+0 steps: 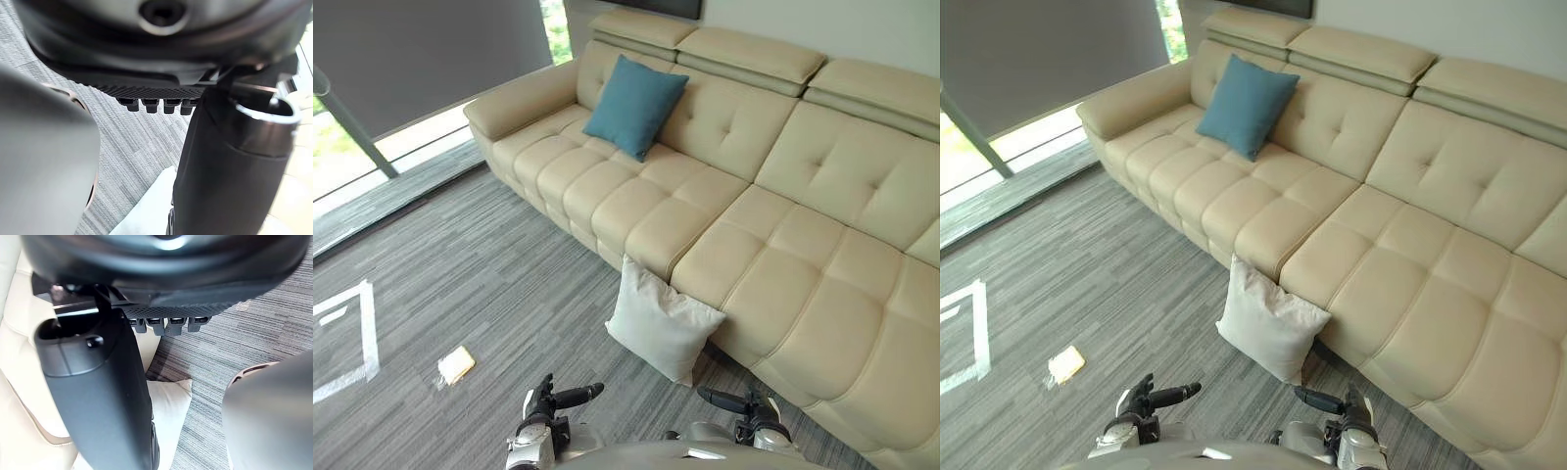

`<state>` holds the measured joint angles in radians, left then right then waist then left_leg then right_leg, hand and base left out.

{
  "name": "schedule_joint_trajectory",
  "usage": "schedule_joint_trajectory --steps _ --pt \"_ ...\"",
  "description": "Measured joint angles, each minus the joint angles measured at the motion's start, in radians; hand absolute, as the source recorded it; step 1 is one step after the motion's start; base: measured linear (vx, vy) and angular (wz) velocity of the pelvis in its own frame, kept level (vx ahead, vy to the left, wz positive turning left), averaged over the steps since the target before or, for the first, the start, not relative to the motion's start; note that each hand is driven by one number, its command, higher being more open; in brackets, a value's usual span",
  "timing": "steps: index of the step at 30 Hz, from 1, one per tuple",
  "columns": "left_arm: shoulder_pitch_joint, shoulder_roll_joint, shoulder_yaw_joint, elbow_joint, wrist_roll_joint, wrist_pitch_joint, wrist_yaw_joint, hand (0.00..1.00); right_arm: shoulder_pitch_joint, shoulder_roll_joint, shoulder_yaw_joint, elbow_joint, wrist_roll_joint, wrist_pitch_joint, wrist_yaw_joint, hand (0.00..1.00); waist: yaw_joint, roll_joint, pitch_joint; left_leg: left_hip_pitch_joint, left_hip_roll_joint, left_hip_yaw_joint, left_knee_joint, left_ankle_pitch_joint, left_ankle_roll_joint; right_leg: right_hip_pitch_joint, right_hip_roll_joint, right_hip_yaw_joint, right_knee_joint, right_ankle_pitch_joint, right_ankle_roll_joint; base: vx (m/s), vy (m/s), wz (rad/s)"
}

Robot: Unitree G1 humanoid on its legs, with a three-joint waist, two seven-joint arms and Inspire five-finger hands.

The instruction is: Pick up cushions and gather them together orderly.

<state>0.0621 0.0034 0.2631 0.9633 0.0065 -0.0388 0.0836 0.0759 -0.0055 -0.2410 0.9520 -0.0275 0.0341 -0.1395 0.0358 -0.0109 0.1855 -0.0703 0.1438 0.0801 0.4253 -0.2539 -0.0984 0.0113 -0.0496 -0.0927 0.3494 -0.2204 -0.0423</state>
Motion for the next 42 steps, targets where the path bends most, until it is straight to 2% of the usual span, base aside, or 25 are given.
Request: schedule_joint_trajectory --steps 1,2,3,4,7,9,10,12,14,15,16,18,19,20,22,25,27,28,30,34,35,36,37,38,42 --pt "0.0 -0.001 0.0 0.0 -0.002 -0.004 0.0 1.0 0.001 0.0 0.006 -0.002 0.001 0.0 -0.001 1.0 0.003 0.001 -0.001 -0.011 -0.007 -0.025 -0.013 0.002 -0.002 -0.006 -0.001 0.021 0.016 -0.008 0.012 0.12 0.336 -0.98" --pt "0.001 -0.007 -0.001 0.001 -0.009 -0.005 0.002 1.0 0.008 -0.009 0.019 -0.01 0.0 0.0 -0.002 1.0 0.008 0.017 -0.011 -0.021 -0.005 -0.051 -0.053 0.008 -0.004 -0.027 0.006 0.055 0.051 -0.026 0.035 0.15 0.388 -1.18" --pt "0.005 -0.003 0.0 0.012 -0.021 -0.002 0.007 1.0 0.019 -0.013 0.029 -0.013 0.002 0.001 -0.001 1.0 0.011 0.027 -0.036 -0.018 -0.012 -0.009 -0.023 0.055 0.009 -0.043 0.004 0.124 0.088 -0.047 0.071 0.17 0.404 -1.07" --pt "0.009 -0.001 0.0 0.014 -0.021 -0.003 0.007 1.0 0.02 -0.01 0.03 -0.014 0.001 0.002 -0.001 1.0 0.01 0.021 -0.047 -0.016 -0.015 0.005 -0.024 0.05 0.01 -0.044 0.0 0.136 0.08 -0.045 0.075 0.2 0.34 -1.1" --pt "0.018 0.019 0.0 0.043 -0.017 -0.003 0.007 1.0 0.039 0.013 0.038 -0.012 -0.002 0.002 0.004 1.0 0.008 -0.013 -0.095 0.029 -0.051 0.116 -0.062 0.026 0.048 -0.045 -0.043 0.223 0.021 -0.024 0.113 0.24 0.267 -0.72" --pt "0.012 0.019 0.0 0.056 -0.017 -0.001 0.007 1.0 0.043 0.014 0.038 -0.009 -0.002 0.004 0.008 1.0 0.008 -0.019 -0.101 0.075 -0.071 0.169 -0.1 0.026 0.051 -0.047 -0.063 0.239 0.019 -0.015 0.128 0.25 0.221 -0.79" --pt "0.004 0.016 -0.001 0.074 -0.017 -0.001 0.006 1.0 0.041 0.009 0.038 -0.01 -0.009 0.004 0.009 1.0 0.012 -0.007 -0.096 0.111 -0.074 0.202 -0.125 0.027 0.051 -0.05 -0.069 0.23 0.046 -0.009 0.135 0.2 0.173 -0.91" --pt "0.002 0.011 -0.002 0.083 -0.016 0.002 0.006 1.0 0.026 0.002 0.038 -0.01 -0.012 0.005 0.009 1.0 0.015 0.001 -0.09 0.181 -0.074 0.267 -0.173 0.025 0.055 -0.085 -0.074 0.181 0.15 -0.008 0.134 0.13 0.086 -0.89" --pt "0.002 0.006 -0.007 0.084 -0.013 0.006 0.005 1.0 0.023 -0.002 0.038 -0.011 -0.011 0.002 0.009 1.0 0.01 0.013 -0.083 0.249 -0.072 0.3 -0.213 0.023 0.06 -0.126 -0.103 0.058 0.267 -0.007 0.132 0.13 0.006 -0.71" --pt "-0.002 0.006 -0.012 0.084 -0.013 0.005 0.004 1.0 0.019 -0.005 0.038 -0.01 -0.012 0.0 0.009 1.0 0.005 0.013 -0.083 0.272 -0.068 0.301 -0.23 0.021 0.064 -0.144 -0.109 -0.007 0.304 -0.035 0.119 0.19 -0.12 -0.47" --pt "-0.005 0.009 -0.017 0.084 -0.011 0.005 0.003 1.0 0.017 -0.006 0.039 -0.01 -0.015 -0.003 0.009 1.0 0.005 0.009 -0.083 0.292 -0.058 0.313 -0.251 0.021 0.064 -0.161 -0.111 -0.08 0.293 -0.057 0.101 0.19 -0.151 -0.44" --pt "-0.007 0.017 -0.026 0.092 -0.011 0.005 0.0 1.0 0.015 -0.005 0.039 -0.002 -0.016 -0.009 0.006 1.0 0.005 0.002 -0.082 0.298 -0.062 0.319 -0.261 0.022 0.06 -0.166 -0.107 -0.158 0.197 -0.049 0.081 0.13 -0.138 -0.29" --pt "-0.016 0.011 -0.036 0.117 -0.013 0.007 -0.001 1.0 0.009 -0.013 0.033 0.008 -0.014 -0.009 0.008 1.0 0.001 0.018 -0.077 0.298 -0.055 0.308 -0.264 0.025 0.056 -0.142 -0.09 -0.175 0.165 -0.046 0.04 0.14 -0.19 -0.12" --pt "-0.022 0.0 -0.05 0.128 -0.007 0.009 -0.006 1.0 0.004 -0.029 0.03 0.006 -0.014 -0.014 0.005 1.0 -0.007 0.04 -0.068 0.294 -0.042 0.286 -0.266 0.042 0.052 -0.121 -0.071 -0.183 0.128 -0.04 0.032 0.16 -0.228 -0.09" --pt "-0.02 -0.014 -0.05 0.127 0.004 0.008 -0.008 1.0 0.001 -0.033 0.022 0.009 -0.012 -0.011 0.002 1.0 -0.012 0.055 -0.064 0.304 -0.027 0.28 -0.266 0.076 0.034 -0.092 -0.052 -0.188 0.092 -0.037 0.026 0.13 -0.22 0.01" --pt "-0.014 -0.015 -0.049 0.11 0.004 0.005 -0.014 1.0 0.002 -0.031 0.023 0.017 -0.013 -0.012 0.003 1.0 -0.012 0.05 -0.061 0.296 -0.006 0.258 -0.217 0.109 0.018 -0.035 -0.034 -0.205 0.031 -0.029 0.011 0.1 -0.191 0.09" --pt "-0.006 -0.004 -0.043 0.074 0.004 0.005 -0.02 1.0 0.005 -0.019 0.023 0.022 -0.013 -0.012 0.003 1.0 -0.002 0.028 -0.047 0.243 0.033 0.25 -0.058 0.109 0.018 0.013 -0.015 -0.207 -0.023 -0.019 -0.005 0.07 -0.144 0.02" --pt "-0.006 -0.002 -0.043 0.07 0.003 0.004 -0.019 1.0 0.005 -0.016 0.023 0.022 -0.013 -0.012 0.002 1.0 0.002 0.024 -0.045 0.23 0.04 0.244 -0.033 0.095 0.016 0.018 -0.014 -0.204 -0.03 -0.018 -0.007 0.02 -0.106 -0.14" --pt "-0.001 0.001 -0.038 0.041 0.003 0.004 -0.018 1.0 0.005 -0.012 0.025 0.026 -0.012 -0.008 -0.001 1.0 0.012 0.015 -0.036 0.173 0.063 0.198 0.061 0.013 0.008 0.042 0.007 -0.185 -0.056 -0.011 -0.017 -0.02 -0.023 -0.26" --pt "-0.002 0.01 -0.039 0.03 0.003 0.002 -0.017 1.0 -0.001 -0.004 0.024 0.026 -0.012 -0.008 -0.004 1.0 0.013 0.002 -0.027 0.096 0.047 0.141 0.035 -0.007 0.016 0.043 0.009 -0.141 -0.039 -0.012 -0.015 -0.02 0.086 -0.4" --pt "-0.004 0.011 -0.045 0.029 0.003 0.002 -0.016 1.0 -0.002 -0.005 0.024 0.023 -0.012 -0.008 -0.005 1.0 0.013 0.005 -0.024 0.084 0.041 0.122 -0.013 0.041 0.03 0.04 0.01 -0.127 -0.017 -0.019 -0.001 -0.02 0.128 -0.36" --pt "-0.009 0.014 -0.048 0.032 0.002 0.002 -0.016 1.0 -0.004 -0.007 0.026 0.023 -0.012 -0.008 -0.005 1.0 0.013 0.017 -0.017 0.091 0.036 0.119 -0.035 0.064 0.014 0.037 0.011 -0.113 0.009 -0.033 0.021 -0.02 0.154 -0.27" --pt "-0.01 0.021 -0.051 0.034 0.003 0.002 -0.016 1.0 -0.004 -0.006 0.027 0.021 -0.012 -0.009 -0.005 1.0 0.011 0.01 -0.016 0.095 0.026 0.115 -0.048 0.063 0.013 0.029 0.0 -0.11 0.017 -0.038 0.027 -0.02 0.157 -0.08" --pt "-0.011 0.029 -0.054 0.033 0.003 0.003 -0.016 1.0 -0.001 0.001 0.027 0.019 -0.012 -0.009 -0.005 1.0 0.011 -0.011 -0.026 0.097 0.01 0.115 -0.078 0.063 0.014 0.007 -0.019 -0.11 0.033 -0.042 0.035 -0.01 0.152 0.08" --pt "-0.016 0.037 -0.055 0.034 0.0 0.007 -0.01 1.0 -0.001 0.006 0.026 0.014 -0.012 -0.008 -0.005 1.0 0.013 -0.02 -0.019 0.102 -0.031 0.107 -0.116 0.066 0.024 -0.015 -0.06 -0.119 0.069 -0.052 0.055 -0.03 0.107 0.17"
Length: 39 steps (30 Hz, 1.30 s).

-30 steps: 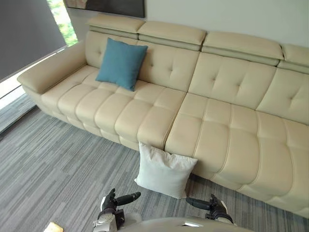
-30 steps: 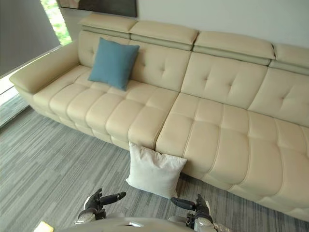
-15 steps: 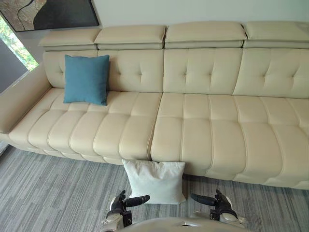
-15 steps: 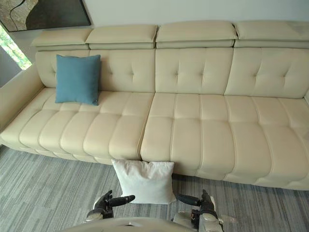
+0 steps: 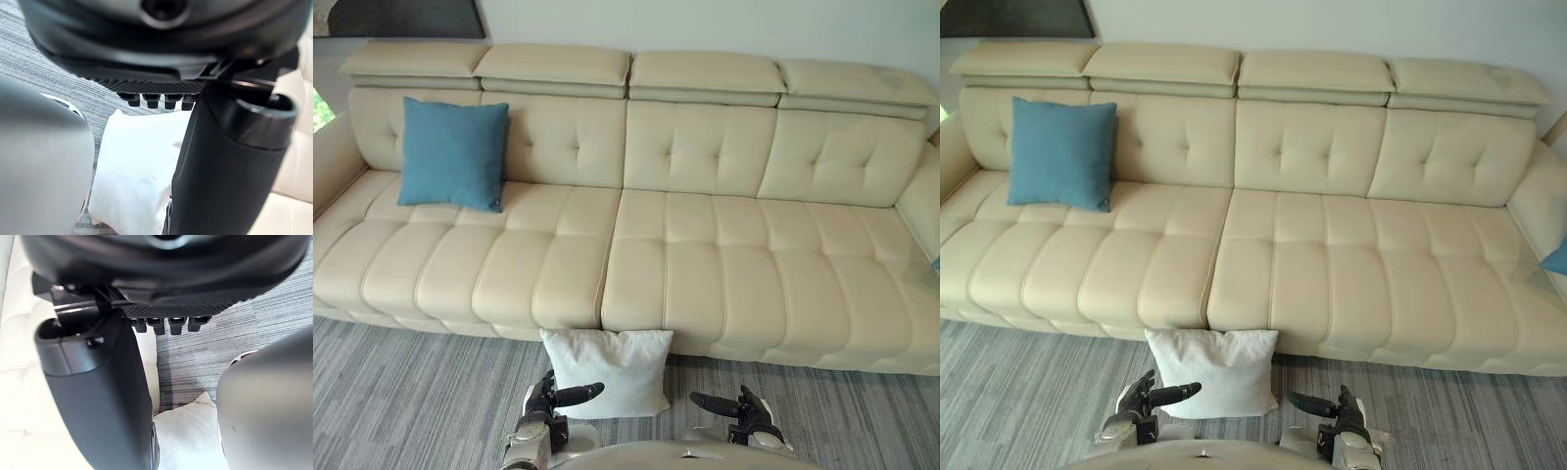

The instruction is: Pick up cushions and gather them together orderly.

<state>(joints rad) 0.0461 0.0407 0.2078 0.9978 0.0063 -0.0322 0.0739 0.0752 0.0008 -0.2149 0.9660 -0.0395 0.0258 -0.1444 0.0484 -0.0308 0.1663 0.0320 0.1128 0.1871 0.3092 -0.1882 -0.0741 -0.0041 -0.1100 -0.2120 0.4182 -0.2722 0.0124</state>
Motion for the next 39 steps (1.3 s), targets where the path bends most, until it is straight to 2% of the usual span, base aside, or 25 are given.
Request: schedule_joint_trajectory --steps 2,6,10,12,13,15,18,19,22,23,25,29,32,36,37,39 --pt "0.002 -0.007 -0.007 0.0 -0.001 -0.001 0.008 1.0 0.001 -0.005 -0.001 -0.002 0.0 0.0 -0.003 1.0 0.0 0.009 0.002 0.019 -0.015 -0.003 -0.004 -0.001 0.005 0.015 -0.018 -0.002 0.014 -0.006 0.01 -0.06 0.051 0.07" --pt "0.005 -0.009 -0.007 0.0 -0.018 -0.001 0.014 1.0 0.006 -0.003 -0.013 -0.015 0.003 -0.004 -0.024 1.0 0.001 0.016 0.003 0.0 -0.013 -0.018 0.021 -0.005 0.006 0.008 -0.02 -0.015 0.03 -0.012 0.012 -0.07 -0.01 0.09" --pt "-0.025 0.0 -0.005 -0.009 -0.055 -0.003 0.038 1.0 -0.014 -0.008 -0.038 -0.02 0.008 -0.006 -0.047 1.0 0.006 0.017 0.031 -0.145 -0.002 -0.074 0.174 -0.051 0.007 -0.082 -0.031 -0.054 0.138 -0.053 0.005 -0.11 -0.06 0.35" --pt "-0.067 0.01 -0.004 -0.022 -0.09 -0.004 0.057 1.0 -0.069 -0.011 -0.038 -0.02 0.024 -0.006 -0.062 1.0 0.009 0.015 0.078 -0.29 0.006 -0.109 0.299 -0.077 0.007 -0.206 -0.038 -0.068 0.247 -0.083 -0.009 -0.16 -0.095 0.3" --pt "-0.071 0.011 -0.004 -0.023 -0.094 -0.004 0.059 1.0 -0.075 -0.011 -0.038 -0.021 0.024 -0.006 -0.063 1.0 0.009 0.016 0.081 -0.3 0.007 -0.111 0.307 -0.079 0.006 -0.215 -0.038 -0.068 0.254 -0.085 -0.011 -0.19 -0.101 0.13" --pt "-0.145 0.033 -0.001 -0.033 -0.134 -0.003 0.079 1.0 -0.153 -0.012 -0.039 -0.029 0.032 -0.005 -0.076 1.0 0.029 0.005 0.152 -0.446 0.022 -0.128 0.407 -0.087 0.007 -0.353 -0.04 -0.071 0.352 -0.099 -0.029 -0.22 -0.09 0.03" --pt "-0.227 0.06 0.012 -0.043 -0.164 -0.003 0.101 1.0 -0.233 -0.02 -0.039 -0.048 0.057 -0.006 -0.096 1.0 0.034 -0.005 0.203 -0.598 0.033 -0.15 0.485 -0.089 0.011 -0.497 -0.041 -0.078 0.428 -0.107 -0.035 -0.21 -0.056 0.02" --pt "-0.253 0.076 0.016 -0.071 -0.176 -0.004 0.105 1.0 -0.278 -0.026 -0.039 -0.053 0.067 -0.006 -0.103 1.0 0.034 -0.011 0.228 -0.656 0.038 -0.154 0.509 -0.085 0.013 -0.554 -0.041 -0.079 0.453 -0.106 -0.037 -0.21 -0.026 -0.03" --pt "-0.323 0.092 0.063 -0.095 -0.205 -0.011 0.114 1.0 -0.355 -0.048 -0.043 -0.059 0.088 -0.006 -0.116 1.0 0.035 -0.015 0.249 -0.782 0.04 -0.164 0.551 -0.073 0.017 -0.678 -0.044 -0.078 0.5 -0.099 -0.049 -0.14 0.006 -0.01" --pt "-0.398 0.113 0.095 -0.1 -0.219 -0.016 0.123 1.0 -0.433 -0.063 -0.055 -0.062 0.104 -0.007 -0.131 1.0 0.034 -0.018 0.271 -0.879 0.039 -0.169 0.575 -0.06 0.018 -0.778 -0.051 -0.078 0.533 -0.092 -0.06 -0.1 0.021 0.01" --pt "-0.46 0.138 0.102 -0.105 -0.234 -0.023 0.127 1.0 -0.502 -0.074 -0.07 -0.071 0.122 -0.007 -0.139 1.0 0.033 -0.017 0.3 -0.956 0.037 -0.173 0.602 -0.047 0.012 -0.857 -0.059 -0.077 0.569 -0.088 -0.068 -0.11 0.025 0.03" --pt "-0.617 0.17 0.12 -0.141 -0.256 -0.035 0.136 1.0 -0.674 -0.087 -0.079 -0.126 0.16 -0.011 -0.157 1.0 0.028 -0.017 0.325 -1.151 0.03 -0.187 0.646 -0.022 0.008 -1.055 -0.074 -0.078 0.635 -0.085 -0.074 -0.09 0.029 0.07" --pt "-0.69 0.174 0.112 -0.149 -0.268 -0.036 0.136 1.0 -0.762 -0.086 -0.076 -0.146 0.17 -0.011 -0.171 1.0 0.025 -0.017 0.327 -1.229 0.024 -0.197 0.655 -0.007 0.006 -1.131 -0.082 -0.085 0.656 -0.083 -0.076 -0.07 0.021 0.11" --pt "-0.801 0.186 0.03 -0.152 -0.272 -0.036 0.141 1.0 -0.886 -0.087 -0.031 -0.178 0.18 -0.029 -0.195 1.0 0.022 -0.018 0.333 -1.327 0.02 -0.205 0.661 0.012 -0.003 -1.234 -0.089 -0.088 0.68 -0.081 -0.075 -0.05 -0.003 0.07" --pt "-0.827 0.186 0.007 -0.154 -0.272 -0.036 0.146 0.0 -0.915 -0.085 -0.006 -0.184 0.18 -0.031 -0.203 0.0 0.02 -0.018 0.334 -1.346 0.02 -0.209 0.663 0.015 -0.005 -1.251 -0.088 -0.091 0.684 -0.081 -0.075 -0.02 -0.001 0.04" --pt "-0.873 0.181 -0.029 -0.164 -0.272 -0.036 0.154 0.0 -0.963 -0.078 0.032 -0.191 0.18 -0.031 -0.229 0.0 0.014 -0.018 0.337 -1.38 0.019 -0.22 0.673 0.018 -0.01 -1.281 -0.088 -0.094 0.698 -0.081 -0.075 -0.02 0.004 0.05"
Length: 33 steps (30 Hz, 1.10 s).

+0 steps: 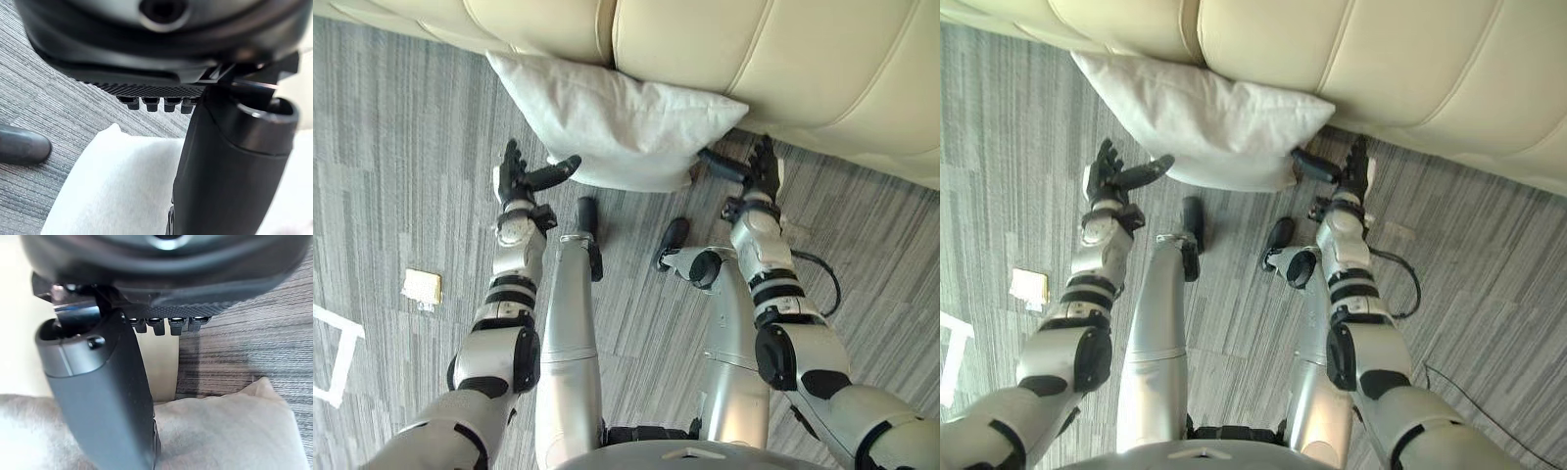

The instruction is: Pick up cushions and gather them together orderly.

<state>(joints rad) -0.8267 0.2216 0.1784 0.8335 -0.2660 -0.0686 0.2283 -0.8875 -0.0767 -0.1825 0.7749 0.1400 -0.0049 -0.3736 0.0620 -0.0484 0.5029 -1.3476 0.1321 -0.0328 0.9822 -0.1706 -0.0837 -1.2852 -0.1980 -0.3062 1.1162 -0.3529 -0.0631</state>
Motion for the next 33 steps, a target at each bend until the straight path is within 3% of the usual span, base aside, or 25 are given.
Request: schedule_joint_trajectory --steps 4,11,18,25,26,28,29,33 --pt "-0.063 -0.02 -0.018 -0.008 -0.001 0.0 0.053 0.0 -0.015 0.02 0.028 -0.025 0.0 0.0 -0.058 0.0 -0.014 0.0 0.0 -0.03 -0.001 -0.005 0.007 0.006 -0.003 -0.031 -0.001 0.0 0.014 0.0 0.0 -0.02 0.01 0.02" --pt "-0.062 -0.031 -0.055 -0.061 -0.008 0.006 0.164 0.0 -0.015 0.023 0.178 -0.133 0.0 0.007 -0.076 0.0 -0.013 0.0 0.0 -0.037 -0.005 -0.024 -0.011 0.034 -0.021 -0.036 -0.001 -0.018 0.014 0.004 -0.007 -0.03 -0.006 0.05" --pt "0.001 -0.048 -0.126 -0.163 -0.009 0.009 0.207 0.0 0.095 0.036 0.21 -0.272 0.009 0.007 -0.091 0.0 -0.014 0.0 0.0 0.0 -0.013 -0.034 -0.031 0.052 -0.024 0.007 -0.004 -0.031 -0.004 0.017 -0.028 -0.03 0.006 0.05" --pt "0.249 -0.098 -0.221 -0.409 -0.009 0.005 0.205 0.0 0.37 0.041 0.236 -0.547 0.009 -0.023 -0.092 0.0 -0.015 -0.002 -0.011 0.305 -0.012 0.006 -0.22 0.086 -0.013 0.289 0.02 -0.026 -0.188 0.068 -0.019 -0.01 0.008 -0.04" --pt "0.318 -0.116 -0.25 -0.484 -0.009 -0.007 0.205 0.0 0.443 0.04 0.236 -0.6 0.008 -0.048 -0.092 0.0 -0.016 -0.008 -0.047 0.361 -0.016 0.015 -0.263 0.092 -0.011 0.337 0.02 -0.025 -0.225 0.073 -0.011 0.0 0.0 0.0" --pt "0.373 -0.127 -0.265 -0.555 -0.009 -0.018 0.204 0.0 0.498 0.038 0.236 -0.657 0.008 -0.062 -0.092 0.0 -0.017 -0.008 -0.048 0.435 -0.017 0.022 -0.294 0.094 -0.012 0.406 0.023 -0.024 -0.255 0.075 -0.007 0.06 0.028 -0.01" --pt "0.434 -0.135 -0.292 -0.609 -0.009 -0.03 0.204 0.0 0.565 0.038 0.242 -0.711 0.005 -0.075 -0.09 0.0 -0.016 -0.009 -0.065 0.522 -0.02 0.03 -0.339 0.098 -0.009 0.489 0.027 -0.023 -0.296 0.078 -0.004 0.1 0.036 -0.02" --pt "0.607 -0.16 -0.339 -0.725 -0.009 -0.05 0.193 0.0 0.739 0.032 0.252 -0.825 -0.013 -0.106 -0.051 0.0 -0.015 -0.01 -0.14 0.693 -0.024 0.051 -0.44 0.102 -0.009 0.65 0.039 -0.022 -0.396 0.088 0.006 0.15 0.03 -0.03"
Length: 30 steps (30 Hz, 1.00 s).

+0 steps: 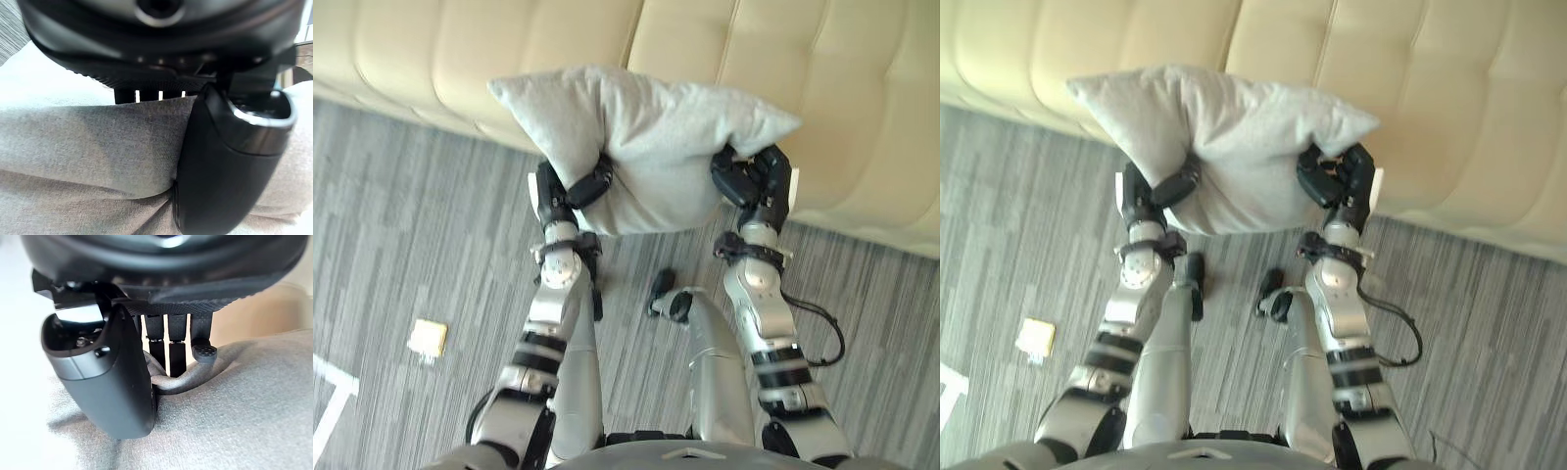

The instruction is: Pick up cushions and gather them together orderly.

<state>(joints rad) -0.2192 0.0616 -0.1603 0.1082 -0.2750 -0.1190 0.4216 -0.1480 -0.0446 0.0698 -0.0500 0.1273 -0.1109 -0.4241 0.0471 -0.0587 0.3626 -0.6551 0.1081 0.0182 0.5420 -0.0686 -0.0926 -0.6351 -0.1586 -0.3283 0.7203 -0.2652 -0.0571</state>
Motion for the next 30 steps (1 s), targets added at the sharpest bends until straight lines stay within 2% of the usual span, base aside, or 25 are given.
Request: schedule_joint_trajectory --steps 2,4,8,9,10,13,15,19,20,22,24,26,27,28,29,30 --pt "0.062 -0.003 -0.017 -0.02 0.0 -0.004 -0.005 0.0 0.067 -0.008 0.006 -0.021 -0.008 -0.008 0.023 0.0 0.001 0.0 -0.039 0.063 0.0 0.007 -0.046 0.001 0.001 0.061 0.009 0.0 -0.048 0.005 0.009 0.16 0.022 -0.05" --pt "0.172 -0.003 -0.03 -0.058 0.0 -0.004 -0.019 0.0 0.184 -0.028 0.037 -0.068 -0.009 -0.01 0.051 0.0 0.001 -0.001 -0.083 0.192 0.0 0.026 -0.128 0.002 0.003 0.182 0.023 0.005 -0.131 0.015 0.025 0.17 0.033 -0.12" --pt "0.309 -0.002 -0.051 -0.129 0.0 -0.004 -0.033 0.0 0.322 -0.037 0.06 -0.137 -0.028 -0.01 0.082 0.0 0.002 0.002 -0.148 0.315 0.002 0.047 -0.211 0.002 0.004 0.3 0.04 0.011 -0.224 0.027 0.043 0.17 0.037 -0.09" --pt "0.31 -0.002 -0.051 -0.129 0.0 -0.004 -0.033 0.0 0.322 -0.037 0.06 -0.137 -0.028 -0.01 0.082 0.0 0.002 0.002 -0.148 0.315 0.002 0.048 -0.211 0.002 0.004 0.3 0.04 0.011 -0.224 0.028 0.044 0.19 0.037 -0.13" --pt "0.359 -0.001 -0.061 -0.158 0.0 -0.004 -0.039 0.0 0.359 -0.037 0.061 -0.161 -0.03 -0.01 0.095 0.0 0.002 0.005 -0.183 0.358 0.003 0.059 -0.244 0.002 0.004 0.337 0.046 0.02 -0.259 0.035 0.053 0.15 0.029 -0.16" --pt "0.398 0.0 -0.061 -0.165 0.0 -0.007 -0.052 0.0 0.378 -0.037 0.062 -0.169 -0.06 -0.01 0.109 0.0 0.003 0.016 -0.222 0.417 0.005 0.08 -0.275 -0.006 0.013 0.394 0.055 0.035 -0.308 0.047 0.063 0.1 0.034 -0.17" --pt "0.407 0.0 -0.062 -0.165 0.0 -0.007 -0.058 0.0 0.38 -0.039 0.062 -0.169 -0.067 -0.01 0.11 0.0 0.003 0.022 -0.233 0.434 0.004 0.082 -0.278 -0.013 0.016 0.414 0.057 0.039 -0.326 0.053 0.068 0.07 0.052 -0.1" --pt "0.423 0.012 -0.063 -0.164 0.0 -0.007 -0.065 0.0 0.381 -0.039 0.062 -0.154 -0.069 -0.01 0.114 0.0 0.003 0.024 -0.253 0.454 -0.01 0.1 -0.271 -0.036 0.032 0.431 0.051 0.062 -0.331 0.064 0.082 0.05 0.068 -0.15" --pt "0.436 0.016 -0.063 -0.163 0.0 -0.007 -0.066 0.0 0.376 -0.04 0.062 -0.126 -0.076 -0.011 0.115 0.0 0.003 0.025 -0.252 0.468 -0.008 0.11 -0.254 -0.058 0.044 0.423 0.043 0.079 -0.282 0.065 0.098 0.03 0.083 -0.21" --pt "0.451 0.023 -0.064 -0.161 0.001 -0.007 -0.07 0.0 0.373 -0.04 0.062 -0.088 -0.092 -0.01 0.115 0.0 0.0 0.025 -0.251 0.481 -0.008 0.115 -0.231 -0.086 0.053 0.39 0.025 0.097 -0.175 0.069 0.106 0.02 0.092 -0.15" --pt "0.483 0.036 -0.064 -0.159 0.002 -0.005 -0.074 0.0 0.373 -0.037 0.062 -0.021 -0.127 -0.01 0.115 0.0 -0.005 0.02 -0.248 0.522 -0.016 0.119 -0.201 -0.122 0.064 0.323 -0.009 0.134 0.035 0.12 0.142 0.04 0.076 -0.05" --pt "0.485 0.037 -0.064 -0.158 0.002 0.0 -0.074 0.0 0.373 -0.037 0.062 0.006 -0.146 -0.008 0.115 0.0 -0.011 0.021 -0.243 0.544 -0.022 0.102 -0.217 -0.126 0.083 0.286 -0.018 0.157 0.118 0.159 0.12 0.03 -0.01 0.21" --pt "0.484 0.038 -0.064 -0.158 0.006 0.0 -0.073 0.0 0.373 -0.034 0.063 0.008 -0.147 -0.007 0.115 0.0 -0.019 0.028 -0.238 0.548 -0.022 0.082 -0.229 -0.126 0.088 0.285 -0.008 0.168 0.093 0.119 0.112 0.06 -0.071 0.41" --pt "0.482 0.038 -0.064 -0.158 0.01 0.0 -0.073 0.0 0.372 -0.031 0.063 0.007 -0.148 -0.007 0.115 0.0 -0.021 0.024 -0.24 0.547 -0.022 0.066 -0.243 -0.123 0.092 0.283 0.007 0.182 0.037 0.077 0.115 0.05 -0.061 0.36" --pt "0.482 0.038 -0.064 -0.158 0.01 0.0 -0.073 0.0 0.37 -0.032 0.063 0.007 -0.148 -0.007 0.115 0.0 -0.022 0.025 -0.24 0.546 -0.022 0.054 -0.248 -0.123 0.093 0.283 0.016 0.188 -0.001 0.067 0.117 0.11 -0.126 0.51" --pt "0.48 0.041 -0.064 -0.158 0.011 0.0 -0.073 0.0 0.365 -0.032 0.06 0.007 -0.149 -0.007 0.115 0.0 -0.03 0.017 -0.244 0.535 -0.027 0.013 -0.262 -0.123 0.09 0.295 0.058 0.23 -0.185 0.072 0.126 0.15 -0.164 0.75"
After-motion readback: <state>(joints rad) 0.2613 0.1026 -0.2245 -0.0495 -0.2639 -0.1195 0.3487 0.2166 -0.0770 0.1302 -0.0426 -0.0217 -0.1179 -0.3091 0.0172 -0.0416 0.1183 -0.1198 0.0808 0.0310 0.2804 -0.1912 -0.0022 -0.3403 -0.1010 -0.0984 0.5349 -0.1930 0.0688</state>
